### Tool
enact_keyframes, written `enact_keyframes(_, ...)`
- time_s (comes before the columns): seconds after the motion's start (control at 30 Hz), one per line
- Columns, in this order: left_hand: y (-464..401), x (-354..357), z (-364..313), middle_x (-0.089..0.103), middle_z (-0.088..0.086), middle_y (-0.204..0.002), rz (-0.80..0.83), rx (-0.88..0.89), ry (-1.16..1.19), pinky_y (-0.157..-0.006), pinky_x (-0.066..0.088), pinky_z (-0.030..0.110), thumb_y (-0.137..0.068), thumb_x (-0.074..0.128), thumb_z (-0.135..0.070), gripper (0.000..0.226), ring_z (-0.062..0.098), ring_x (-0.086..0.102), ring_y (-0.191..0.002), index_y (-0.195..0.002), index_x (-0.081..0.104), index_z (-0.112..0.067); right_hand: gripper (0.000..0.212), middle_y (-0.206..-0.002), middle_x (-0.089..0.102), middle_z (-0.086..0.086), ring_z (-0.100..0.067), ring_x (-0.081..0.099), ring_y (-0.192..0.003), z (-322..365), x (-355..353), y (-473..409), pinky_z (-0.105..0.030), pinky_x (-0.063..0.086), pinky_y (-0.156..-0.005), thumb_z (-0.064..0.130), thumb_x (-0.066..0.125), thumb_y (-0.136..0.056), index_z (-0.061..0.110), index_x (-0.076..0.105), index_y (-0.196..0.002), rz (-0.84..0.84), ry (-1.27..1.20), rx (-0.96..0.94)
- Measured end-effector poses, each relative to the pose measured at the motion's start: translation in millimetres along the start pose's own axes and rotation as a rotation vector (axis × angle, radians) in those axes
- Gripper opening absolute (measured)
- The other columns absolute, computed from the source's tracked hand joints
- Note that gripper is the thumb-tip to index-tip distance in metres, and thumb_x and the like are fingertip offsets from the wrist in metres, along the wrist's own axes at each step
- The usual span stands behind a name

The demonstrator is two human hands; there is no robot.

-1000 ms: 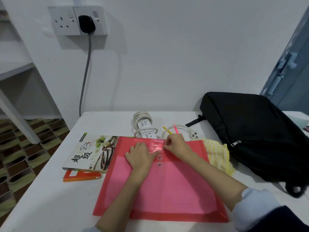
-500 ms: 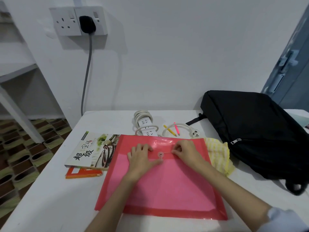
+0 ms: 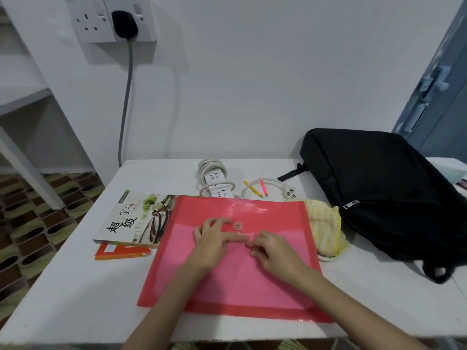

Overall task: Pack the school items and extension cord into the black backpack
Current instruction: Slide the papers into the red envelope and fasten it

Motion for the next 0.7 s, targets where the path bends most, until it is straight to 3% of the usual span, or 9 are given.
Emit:
enact_keyframes(0.1,5.7,1.3,1.5,0.026,-0.015,-0.148,0.064,0.025,0.029,-0.105,0.006,0.035,-0.094,0.036,-0.008,0.053,0.018,0.008,-0.14,-0.119,0.054,-0.051,0.025,-0.104,0.064,-0.01,-0.025,0.059,-0.099,0.3,-1.8,-1.6,-0.031,0.042,-0.088,0.011,0.058,-0.089,0.011,0.068,-0.112,0.024,-0.034,0.008)
enact_keyframes(0.17,7.9,0.7,2.0,0.029,-0.016,-0.146,0.051,0.023,0.088,-0.106,0.005,0.036,-0.091,0.039,-0.016,0.046,0.015,0.007,-0.141,-0.116,0.057,-0.05,0.021,-0.102,0.066,-0.007,-0.022,0.061,-0.097,-0.9,-4.7,-3.2,-0.023,0.04,-0.085,0.011,0.062,-0.086,0.011,0.07,-0.106,0.009,-0.075,0.043)
enact_keyframes(0.23,9.2,-0.3,2.6,0.034,-0.017,-0.141,0.028,0.011,0.116,-0.103,0.008,0.034,-0.082,0.037,-0.033,0.041,0.014,0.011,-0.14,-0.111,0.061,-0.049,0.015,-0.089,0.065,0.003,-0.016,0.062,-0.092,-1.5,-7.6,-4.3,-0.019,0.039,-0.08,0.011,0.065,-0.084,0.01,0.072,-0.097,-0.001,-0.108,0.071)
enact_keyframes(0.33,9.7,1.4,3.8,0.038,-0.018,-0.135,0.015,0.013,0.139,-0.097,0.009,0.031,-0.069,0.036,-0.048,0.045,0.012,0.016,-0.137,-0.104,0.064,-0.045,0.012,-0.067,0.047,0.02,-0.004,0.053,-0.081,-0.6,-10.7,-6.5,-0.018,0.037,-0.075,0.012,0.064,-0.085,0.01,0.073,-0.092,0.001,-0.103,0.079)
enact_keyframes(0.53,9.0,2.9,5.7,0.041,-0.019,-0.131,-0.055,-0.012,0.144,-0.093,0.01,0.03,-0.08,0.062,-0.049,0.018,0.009,0.021,-0.134,-0.093,0.065,-0.038,0.011,-0.071,0.062,0.01,-0.003,0.049,-0.065,-2.2,-13.5,-15.0,-0.02,0.038,-0.07,0.019,0.069,-0.082,0.011,0.074,-0.088,-0.038,-0.117,0.125)
enact_keyframes(0.63,7.8,6.1,3.4,0.044,-0.018,-0.131,-0.145,-0.041,0.083,-0.085,0.01,0.027,-0.086,0.056,-0.046,0.017,0.01,0.025,-0.132,-0.092,0.063,-0.032,0.012,-0.062,0.048,0.017,-0.005,0.048,-0.064,1.7,-10.4,-21.0,-0.021,0.037,-0.068,0.021,0.068,-0.083,0.011,0.073,-0.088,-0.02,-0.097,0.12)
enact_keyframes(0.7,7.1,8.9,3.3,0.045,-0.015,-0.132,-0.186,-0.06,0.067,-0.084,0.012,0.026,-0.091,0.05,-0.04,0.02,0.011,0.03,-0.13,-0.096,0.062,-0.025,0.014,-0.066,0.053,0.01,-0.011,0.052,-0.071,4.8,-8.6,-25.0,-0.026,0.04,-0.069,0.023,0.067,-0.083,0.011,0.073,-0.086,-0.016,-0.095,0.115)
Point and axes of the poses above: each hand's wrist, its own y-axis away from the middle knuckle, its own x-axis out of the palm, z = x × y, the point moved 4 cm from there along -y, towards the middle knuckle
